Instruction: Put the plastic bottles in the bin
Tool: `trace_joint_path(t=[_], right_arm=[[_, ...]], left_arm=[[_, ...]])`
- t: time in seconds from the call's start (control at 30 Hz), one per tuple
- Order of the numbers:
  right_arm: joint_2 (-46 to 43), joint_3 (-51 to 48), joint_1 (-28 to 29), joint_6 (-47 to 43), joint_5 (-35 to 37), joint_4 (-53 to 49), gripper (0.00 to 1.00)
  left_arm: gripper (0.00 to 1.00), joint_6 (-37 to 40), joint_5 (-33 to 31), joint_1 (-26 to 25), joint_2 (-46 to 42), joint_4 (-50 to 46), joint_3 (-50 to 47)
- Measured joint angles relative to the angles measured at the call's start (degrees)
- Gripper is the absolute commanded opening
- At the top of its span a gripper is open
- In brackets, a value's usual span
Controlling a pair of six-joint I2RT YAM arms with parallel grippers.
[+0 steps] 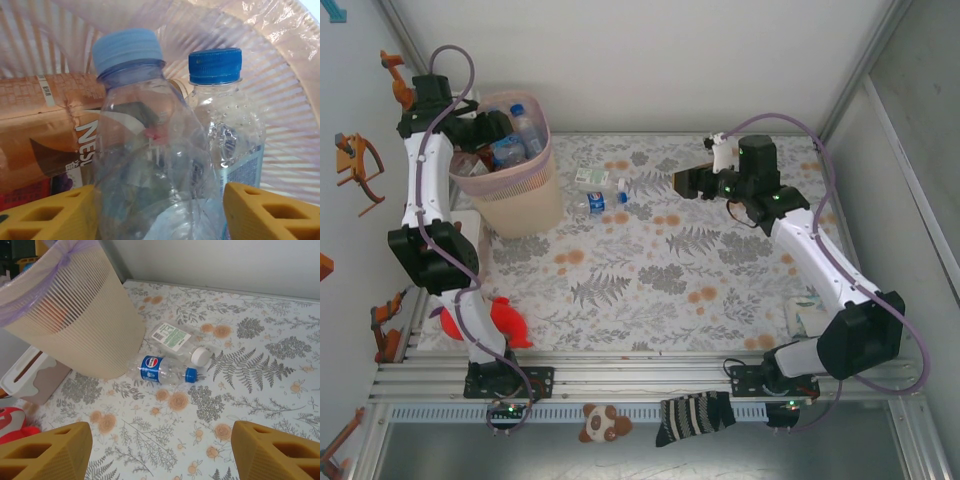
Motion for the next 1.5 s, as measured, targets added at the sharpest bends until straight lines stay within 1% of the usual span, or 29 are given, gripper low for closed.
trace_joint_path(t=[0.2,0.3,0.4,0.47,0.53,0.7,0.77,0.93,1.2,1.5], right_arm=[[0.15,0.20,0.00,0.00,-0.11,0.02,0.73],[0.22,0.22,0.00,0.00,-0.11,0.02,0.73],[0.22,0.26,0.00,0.00,-0.11,0.02,0.73],[0.22,0.26,0.00,0.00,-0.17,0.02,0.73],[0.24,0.26,0.00,0.00,-0.44,0.04,0.73],[0.26,0.26,0.00,0.00,-0.61,0.17,0.73],[0.26,0.26,0.00,0.00,-0.61,0.17,0.73],[0.24,0.26,0.00,0.00,-0.57,0.17,0.73],[0.15,0.26,0.00,0.00,-0.55,0.17,0.73],[0.13,0.26,0.00,0.00,-0.52,0.17,0.73]], left_arm=[[0.74,-0.26,-2.54,-0.02,-2.14,0.57,-0.02],[0.73,-0.42,-3.08,-0.04,-3.96,1.05,0.00],[0.64,-0.44,-2.58,-0.24,-5.53,1.51,0.26],[0.54,-0.61,-1.40,-0.57,-6.01,1.88,0.55],[0.48,-0.70,-0.28,-1.03,-6.01,1.99,0.61],[0.38,-0.50,2.01,-1.90,-4.70,1.79,0.66],[0.36,-0.33,2.27,-1.99,-3.48,1.60,0.66],[0.34,-0.17,1.53,-1.66,-1.09,1.20,0.66],[0.36,-0.22,2.47,-1.81,-1.01,0.74,3.02],[0.37,1.49,5.09,-6.64,-1.05,0.81,8.94]])
